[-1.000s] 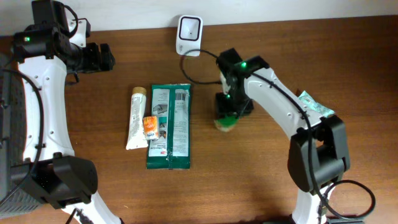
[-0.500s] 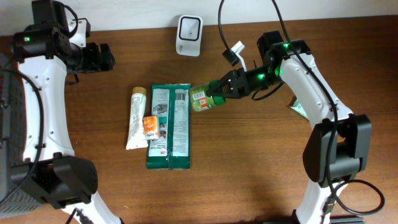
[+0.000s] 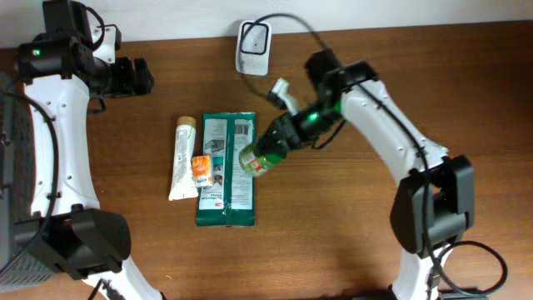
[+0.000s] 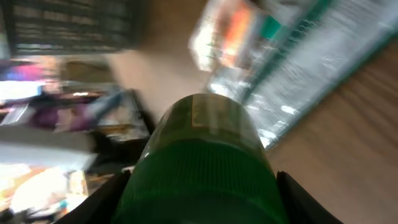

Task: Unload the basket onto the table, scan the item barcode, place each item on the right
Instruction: 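Lift the jar and hold its label over the white scanner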

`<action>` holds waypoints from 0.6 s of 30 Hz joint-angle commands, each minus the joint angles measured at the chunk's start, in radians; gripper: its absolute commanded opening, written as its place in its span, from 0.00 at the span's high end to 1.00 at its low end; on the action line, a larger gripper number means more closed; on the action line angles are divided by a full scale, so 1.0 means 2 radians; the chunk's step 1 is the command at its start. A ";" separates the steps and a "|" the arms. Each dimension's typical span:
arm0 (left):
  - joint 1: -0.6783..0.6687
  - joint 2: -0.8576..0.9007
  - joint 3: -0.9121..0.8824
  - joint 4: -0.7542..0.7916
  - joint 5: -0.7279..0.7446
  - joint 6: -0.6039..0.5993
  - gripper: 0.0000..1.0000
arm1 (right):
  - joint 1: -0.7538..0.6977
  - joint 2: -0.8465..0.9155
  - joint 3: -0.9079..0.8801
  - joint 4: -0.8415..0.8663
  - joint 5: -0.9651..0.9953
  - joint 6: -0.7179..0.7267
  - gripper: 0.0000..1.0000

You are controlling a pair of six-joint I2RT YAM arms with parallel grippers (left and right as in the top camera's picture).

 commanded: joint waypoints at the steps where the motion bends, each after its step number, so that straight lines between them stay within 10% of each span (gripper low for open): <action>1: 0.003 0.003 0.001 0.001 0.004 0.006 0.01 | 0.020 -0.005 0.047 -0.002 0.184 0.095 0.51; 6: 0.003 0.003 0.001 0.001 0.004 0.006 0.01 | 0.029 -0.005 0.151 0.049 0.401 0.104 0.51; 18: 0.003 0.003 0.001 0.001 0.004 0.006 0.01 | 0.046 0.175 0.150 0.657 0.547 -0.414 0.57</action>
